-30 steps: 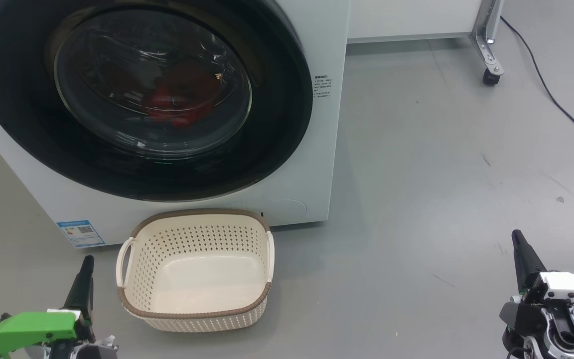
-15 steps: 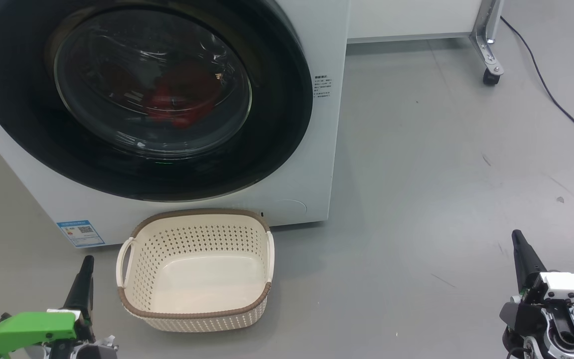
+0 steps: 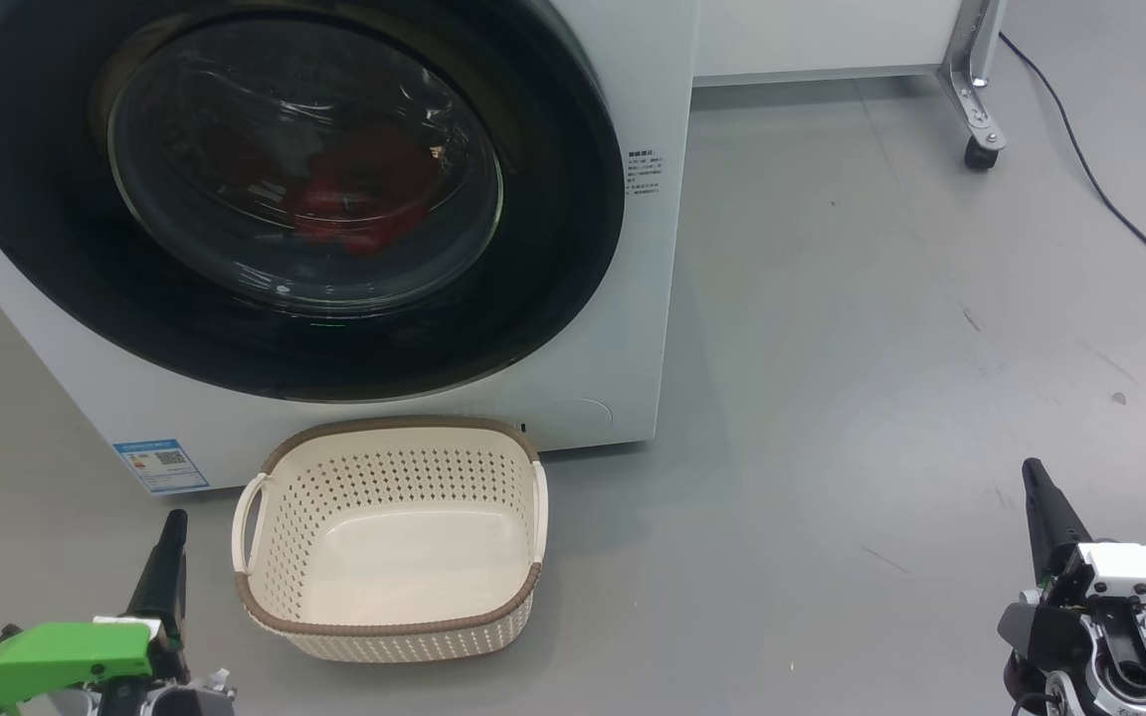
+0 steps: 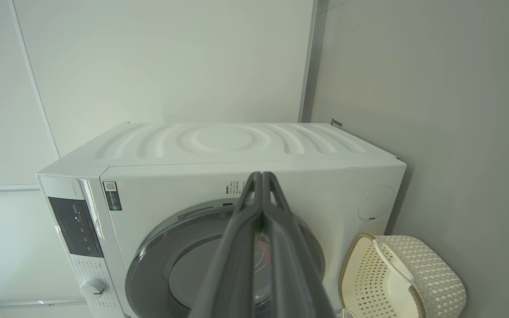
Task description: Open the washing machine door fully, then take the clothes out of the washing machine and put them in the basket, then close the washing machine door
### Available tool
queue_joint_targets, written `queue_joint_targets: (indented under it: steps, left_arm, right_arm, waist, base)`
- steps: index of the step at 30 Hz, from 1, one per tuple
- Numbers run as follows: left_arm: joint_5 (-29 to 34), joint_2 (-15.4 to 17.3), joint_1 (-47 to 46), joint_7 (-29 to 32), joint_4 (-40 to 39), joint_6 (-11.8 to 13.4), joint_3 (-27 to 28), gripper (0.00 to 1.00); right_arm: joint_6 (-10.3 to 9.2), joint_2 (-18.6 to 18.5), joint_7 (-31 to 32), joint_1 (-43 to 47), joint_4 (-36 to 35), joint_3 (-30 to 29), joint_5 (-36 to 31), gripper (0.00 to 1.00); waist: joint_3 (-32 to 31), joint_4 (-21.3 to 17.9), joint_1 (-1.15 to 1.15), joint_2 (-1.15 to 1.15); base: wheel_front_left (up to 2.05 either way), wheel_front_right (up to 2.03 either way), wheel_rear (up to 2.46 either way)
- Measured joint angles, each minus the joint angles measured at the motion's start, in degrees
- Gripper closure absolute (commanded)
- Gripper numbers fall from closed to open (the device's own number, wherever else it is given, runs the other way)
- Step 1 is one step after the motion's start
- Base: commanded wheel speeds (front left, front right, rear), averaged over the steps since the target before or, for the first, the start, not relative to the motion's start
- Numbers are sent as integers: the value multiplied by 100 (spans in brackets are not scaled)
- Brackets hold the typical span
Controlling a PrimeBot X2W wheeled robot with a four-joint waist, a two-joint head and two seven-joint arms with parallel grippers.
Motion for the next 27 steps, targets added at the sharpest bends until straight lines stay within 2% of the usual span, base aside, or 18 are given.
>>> queue_joint_targets:
  steps: [19,20,27]
  left_arm:
    - [0,-33,58,-1,110,8,-10,100]
    - [-2,-64,113,-1,172,8,-16,0]
    - [0,-121,225,-53,243,8,-70,0]
  right_arm:
    - [-4,36,-4,60,99,3,-7,100]
    - [-4,68,-4,122,158,9,-7,0]
    - [-4,131,-21,255,233,18,-26,0]
  waist:
    - [-1,-1,0,0]
    - [-1,-1,0,0]
    - [4,-4,0,0]
  base:
    - [0,0,0]
    - [0,0,0]
    - [0,0,0]
